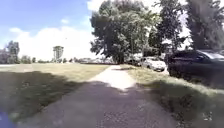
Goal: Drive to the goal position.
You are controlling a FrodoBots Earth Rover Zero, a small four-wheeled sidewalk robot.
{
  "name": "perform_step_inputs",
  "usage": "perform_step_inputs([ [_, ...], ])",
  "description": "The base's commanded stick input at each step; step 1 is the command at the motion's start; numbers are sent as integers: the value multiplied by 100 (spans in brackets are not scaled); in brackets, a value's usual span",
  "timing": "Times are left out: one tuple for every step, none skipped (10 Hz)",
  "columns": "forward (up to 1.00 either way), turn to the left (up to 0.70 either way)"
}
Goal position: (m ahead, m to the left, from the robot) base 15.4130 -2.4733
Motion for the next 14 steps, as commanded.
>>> perform_step_inputs([
  [70,0],
  [70,0],
  [70,0],
  [70,-28],
  [70,-27],
  [70,-15],
  [70,-3],
  [70,0],
  [70,0],
  [70,0],
  [70,0],
  [70,0],
  [70,0],
  [70,0],
])
